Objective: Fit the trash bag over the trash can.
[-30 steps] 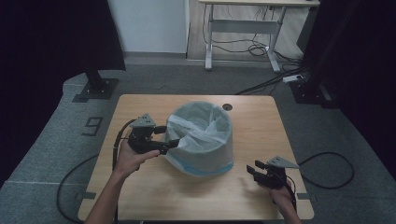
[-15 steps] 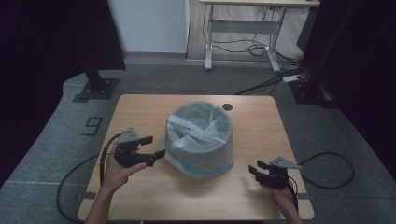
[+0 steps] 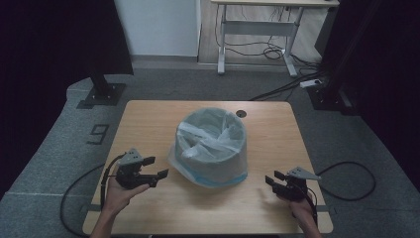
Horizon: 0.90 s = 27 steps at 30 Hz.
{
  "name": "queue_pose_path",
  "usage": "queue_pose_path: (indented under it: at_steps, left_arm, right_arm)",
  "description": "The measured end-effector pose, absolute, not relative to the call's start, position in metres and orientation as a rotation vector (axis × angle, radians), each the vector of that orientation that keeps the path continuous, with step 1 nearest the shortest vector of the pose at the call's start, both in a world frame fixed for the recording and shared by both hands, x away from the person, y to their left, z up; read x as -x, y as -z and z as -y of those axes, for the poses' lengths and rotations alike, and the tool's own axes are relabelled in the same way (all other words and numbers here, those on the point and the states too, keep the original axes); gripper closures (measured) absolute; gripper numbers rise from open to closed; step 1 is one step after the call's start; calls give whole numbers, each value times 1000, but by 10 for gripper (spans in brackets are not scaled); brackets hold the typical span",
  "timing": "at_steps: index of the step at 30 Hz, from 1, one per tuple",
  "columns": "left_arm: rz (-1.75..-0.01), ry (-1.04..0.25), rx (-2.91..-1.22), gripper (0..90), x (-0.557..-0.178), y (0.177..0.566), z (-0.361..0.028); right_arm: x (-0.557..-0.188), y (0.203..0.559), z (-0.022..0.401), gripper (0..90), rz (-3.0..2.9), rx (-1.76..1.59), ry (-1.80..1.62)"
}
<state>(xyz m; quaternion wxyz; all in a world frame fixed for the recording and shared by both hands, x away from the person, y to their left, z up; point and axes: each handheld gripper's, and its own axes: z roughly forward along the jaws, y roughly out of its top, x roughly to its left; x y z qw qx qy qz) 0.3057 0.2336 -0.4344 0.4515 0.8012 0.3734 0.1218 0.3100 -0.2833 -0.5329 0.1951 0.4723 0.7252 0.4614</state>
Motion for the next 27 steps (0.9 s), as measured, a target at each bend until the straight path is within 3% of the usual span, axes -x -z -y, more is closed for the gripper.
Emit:
queue_pose_path:
  at_steps: [15,27]
  left_arm:
    - [-1017,-290,-1971,259,-306,468,-250]
    - [-1033,-291,-1970,262,-311,473,-251]
  right_arm:
    - [-311,535,283,484,-2040,-1324,-1279]
    - [-311,535,284,483,-2037,-1330,-1277]
